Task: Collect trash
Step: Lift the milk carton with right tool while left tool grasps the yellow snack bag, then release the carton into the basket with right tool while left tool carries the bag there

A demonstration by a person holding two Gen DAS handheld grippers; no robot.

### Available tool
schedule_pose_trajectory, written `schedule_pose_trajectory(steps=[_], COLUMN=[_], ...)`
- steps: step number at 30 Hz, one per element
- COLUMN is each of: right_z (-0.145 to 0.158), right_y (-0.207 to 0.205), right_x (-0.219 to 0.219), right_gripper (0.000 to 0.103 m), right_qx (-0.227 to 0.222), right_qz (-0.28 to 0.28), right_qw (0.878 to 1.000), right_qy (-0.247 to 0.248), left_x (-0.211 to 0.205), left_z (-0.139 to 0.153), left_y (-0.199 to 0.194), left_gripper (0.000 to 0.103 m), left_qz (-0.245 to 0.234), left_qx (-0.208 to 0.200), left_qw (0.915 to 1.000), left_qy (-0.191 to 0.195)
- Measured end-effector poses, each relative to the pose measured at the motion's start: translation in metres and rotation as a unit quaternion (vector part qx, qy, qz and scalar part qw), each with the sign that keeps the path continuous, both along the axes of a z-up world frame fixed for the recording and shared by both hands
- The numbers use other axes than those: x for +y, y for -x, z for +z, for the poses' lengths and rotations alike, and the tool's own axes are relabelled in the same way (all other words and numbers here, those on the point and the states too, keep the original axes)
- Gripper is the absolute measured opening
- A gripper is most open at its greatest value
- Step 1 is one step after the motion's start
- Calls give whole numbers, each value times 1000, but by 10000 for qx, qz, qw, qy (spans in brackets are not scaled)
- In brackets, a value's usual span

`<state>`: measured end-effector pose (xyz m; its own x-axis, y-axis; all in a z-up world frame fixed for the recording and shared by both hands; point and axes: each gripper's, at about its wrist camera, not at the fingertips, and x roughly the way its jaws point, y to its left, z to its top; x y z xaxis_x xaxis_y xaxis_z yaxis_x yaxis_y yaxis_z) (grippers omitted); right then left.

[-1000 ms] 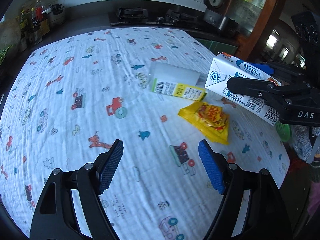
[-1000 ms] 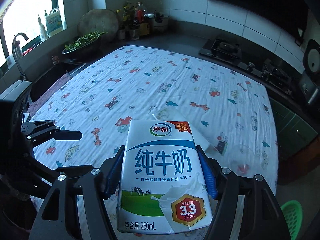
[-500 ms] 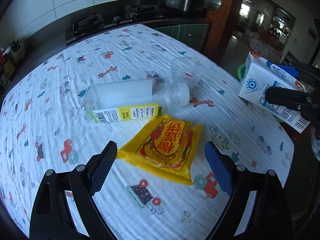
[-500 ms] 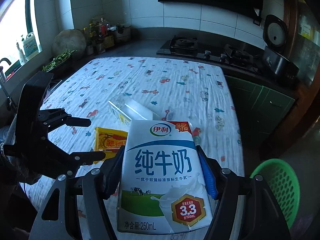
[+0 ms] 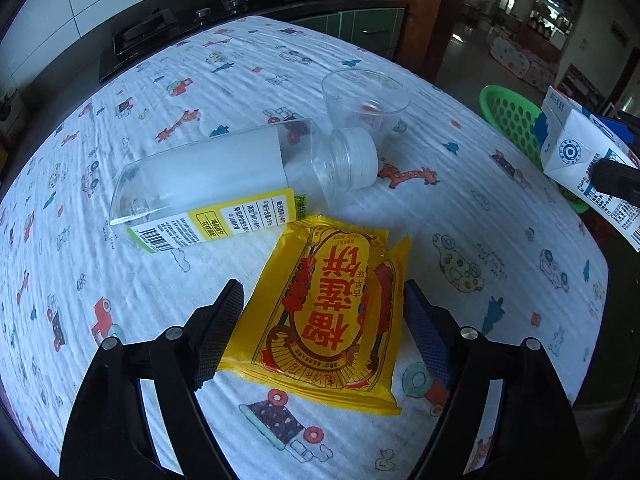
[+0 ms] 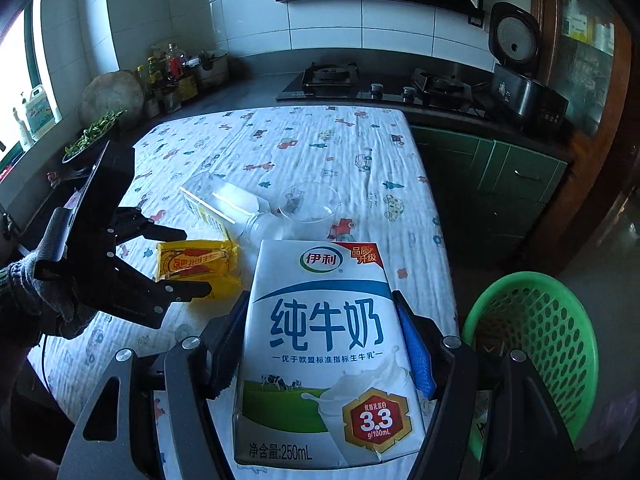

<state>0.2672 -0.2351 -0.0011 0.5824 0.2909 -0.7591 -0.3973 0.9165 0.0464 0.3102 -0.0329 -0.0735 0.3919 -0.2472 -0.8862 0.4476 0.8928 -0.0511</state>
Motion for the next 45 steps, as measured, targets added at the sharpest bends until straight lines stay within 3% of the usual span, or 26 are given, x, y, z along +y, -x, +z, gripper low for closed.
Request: schedule_pose_trajectory(steps=[7, 13, 26, 35, 45], right_z=[-4, -3, 2, -8, -28], right_y=[6, 13, 29, 39, 31], right_x=[0, -7, -49, -103, -184], right_gripper=[65, 65, 65, 66, 66], right_qx=[21, -11, -153, -120, -10], right_qz=[-7, -86, -548, -1130, -2034], right_qw=[10000, 9999, 9981, 9932, 9791], right_qy=[-17, -84, -225, -236, -12], left_x=[-1, 6, -2, -55, -127], left_z=[1, 6, 40, 65, 80], left_y=[6, 12, 56, 57, 40], left_gripper=[57, 46, 45, 45, 45], left_qz=[-20, 48, -99, -431, -742], left_qx=[19, 171, -68, -293, -407], left_qw=[10000, 9995, 9965, 9932, 9895], left_qy=[-10, 260, 827, 1039, 1172])
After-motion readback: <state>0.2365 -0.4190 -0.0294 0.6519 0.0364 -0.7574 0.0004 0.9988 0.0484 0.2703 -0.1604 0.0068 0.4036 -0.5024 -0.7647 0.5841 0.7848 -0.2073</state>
